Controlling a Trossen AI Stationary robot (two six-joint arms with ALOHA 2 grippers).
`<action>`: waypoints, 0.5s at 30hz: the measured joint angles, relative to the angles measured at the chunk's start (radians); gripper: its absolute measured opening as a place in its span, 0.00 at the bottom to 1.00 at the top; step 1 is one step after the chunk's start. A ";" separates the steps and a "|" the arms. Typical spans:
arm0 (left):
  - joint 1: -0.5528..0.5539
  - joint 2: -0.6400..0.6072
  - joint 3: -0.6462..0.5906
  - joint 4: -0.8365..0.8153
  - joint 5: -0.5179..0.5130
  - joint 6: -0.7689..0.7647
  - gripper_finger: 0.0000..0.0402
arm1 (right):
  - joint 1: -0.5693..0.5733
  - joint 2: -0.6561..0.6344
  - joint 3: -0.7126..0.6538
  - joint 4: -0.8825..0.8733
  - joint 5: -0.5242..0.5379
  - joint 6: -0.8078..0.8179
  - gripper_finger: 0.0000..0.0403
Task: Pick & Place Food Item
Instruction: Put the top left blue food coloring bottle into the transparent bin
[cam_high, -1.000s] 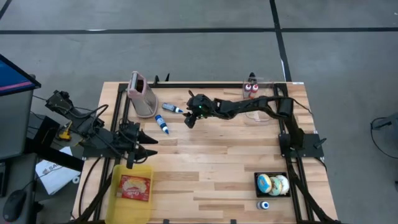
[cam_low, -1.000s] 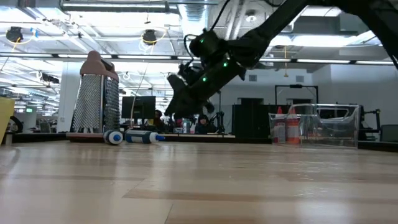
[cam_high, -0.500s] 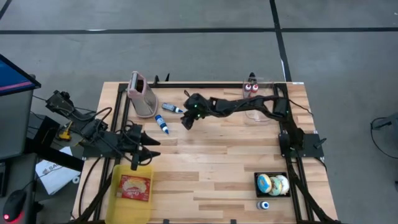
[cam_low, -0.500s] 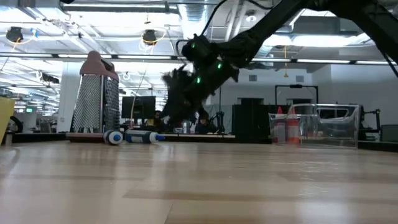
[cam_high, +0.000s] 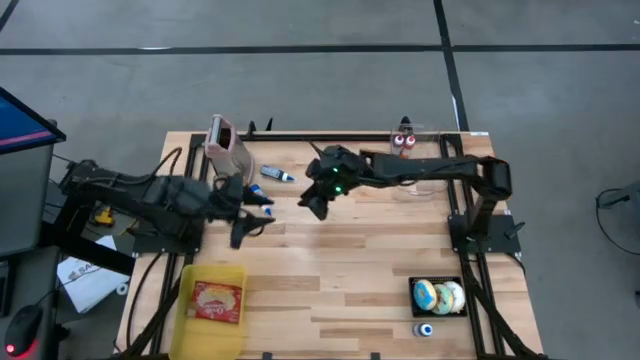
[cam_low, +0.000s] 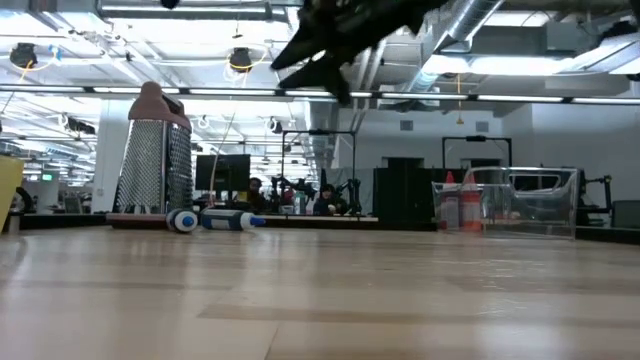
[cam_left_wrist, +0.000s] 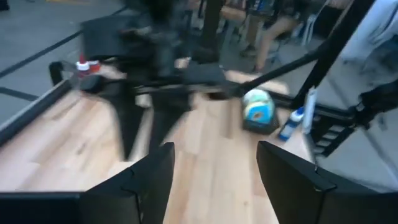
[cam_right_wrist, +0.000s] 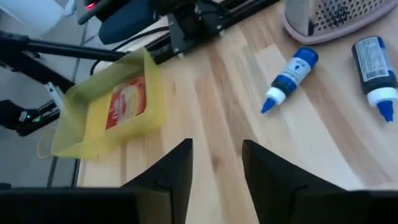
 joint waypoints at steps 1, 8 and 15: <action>0.038 0.025 0.029 -0.025 0.028 0.026 0.55 | 0.015 -0.019 0.000 -0.018 0.020 0.000 0.33; 0.309 0.251 0.320 -0.451 0.233 0.197 0.55 | 0.100 -0.126 0.000 -0.177 0.190 -0.001 0.36; 0.541 0.487 0.509 -0.763 0.338 0.539 0.59 | 0.153 -0.193 -0.007 -0.310 0.352 0.016 0.39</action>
